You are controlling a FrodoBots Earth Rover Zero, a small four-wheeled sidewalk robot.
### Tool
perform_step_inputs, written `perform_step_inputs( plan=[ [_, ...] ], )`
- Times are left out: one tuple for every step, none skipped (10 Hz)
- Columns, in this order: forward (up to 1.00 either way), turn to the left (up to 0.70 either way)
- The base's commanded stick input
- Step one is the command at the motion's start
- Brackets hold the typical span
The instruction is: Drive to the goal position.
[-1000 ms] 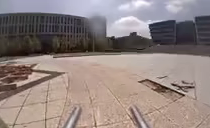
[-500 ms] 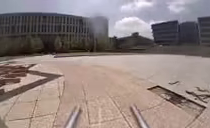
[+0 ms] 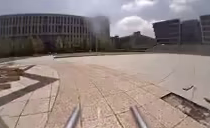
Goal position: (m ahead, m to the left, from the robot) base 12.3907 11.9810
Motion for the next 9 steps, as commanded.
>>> perform_step_inputs(
  plan=[
    [0.7, 0.03],
    [0.7, 0.03],
    [0.7, 0.03],
    [0.7, 0.03],
    [0.7, 0.03],
    [0.7, 0.03],
    [0.7, 0.03],
    [0.7, 0.03],
    [0.7, 0.03]
  ],
)
